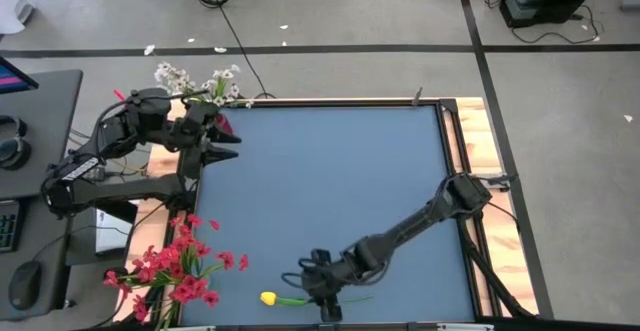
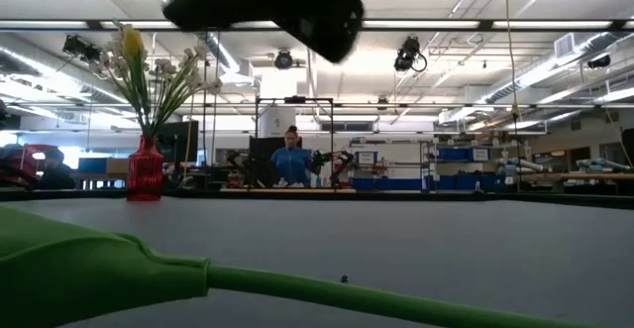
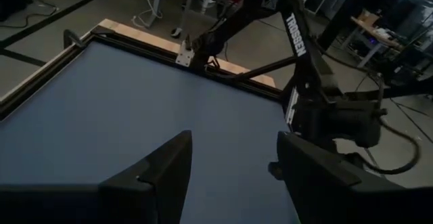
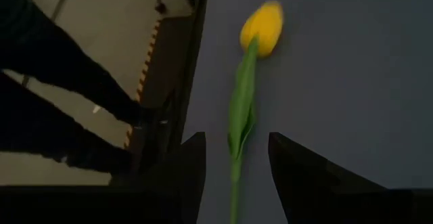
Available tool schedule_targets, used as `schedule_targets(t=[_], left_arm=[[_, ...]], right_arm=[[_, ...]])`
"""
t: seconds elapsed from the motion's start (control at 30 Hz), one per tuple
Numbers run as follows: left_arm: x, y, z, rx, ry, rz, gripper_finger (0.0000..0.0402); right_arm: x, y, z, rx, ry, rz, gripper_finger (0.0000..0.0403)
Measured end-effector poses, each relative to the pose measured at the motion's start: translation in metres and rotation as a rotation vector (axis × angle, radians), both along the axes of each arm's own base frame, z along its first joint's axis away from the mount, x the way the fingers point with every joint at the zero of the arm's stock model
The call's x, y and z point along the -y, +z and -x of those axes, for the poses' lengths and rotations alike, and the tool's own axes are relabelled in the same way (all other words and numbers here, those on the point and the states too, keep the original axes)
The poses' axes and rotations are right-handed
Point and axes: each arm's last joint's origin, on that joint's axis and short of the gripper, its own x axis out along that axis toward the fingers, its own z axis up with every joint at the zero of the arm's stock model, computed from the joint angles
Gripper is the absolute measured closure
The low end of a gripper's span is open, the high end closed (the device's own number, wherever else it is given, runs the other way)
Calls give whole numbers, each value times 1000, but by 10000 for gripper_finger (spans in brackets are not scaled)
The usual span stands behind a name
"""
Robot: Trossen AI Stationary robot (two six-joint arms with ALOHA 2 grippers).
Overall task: Sort flowers into vase by color
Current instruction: Put the yellow flower into the pink vase
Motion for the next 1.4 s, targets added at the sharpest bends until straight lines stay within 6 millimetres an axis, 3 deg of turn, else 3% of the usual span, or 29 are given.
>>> schedule_targets(t=[0.23,0.53,0.8,0.9,1.1,1.23,1.4], left_arm=[[-1,-1,-2,-11,1,6,180],[-1,-2,-1,-27,27,8,180],[-2,-3,-1,-38,54,3,180],[-2,-4,-1,-44,63,2,180],[-3,-4,-1,-48,97,-13,180],[-4,-4,-1,-49,104,-16,180],[-4,-4,-1,-50,108,-18,180]], right_arm=[[-13,-26,15,4,17,-27,233],[-5,-59,26,-5,45,-23,233],[-16,-91,8,-32,75,-76,239],[-16,-92,1,-30,56,-90,266],[-6,-87,-7,-76,15,-155,384],[2,-80,-12,-84,-32,-188,380],[21,-56,-21,-22,-58,-192,389]])
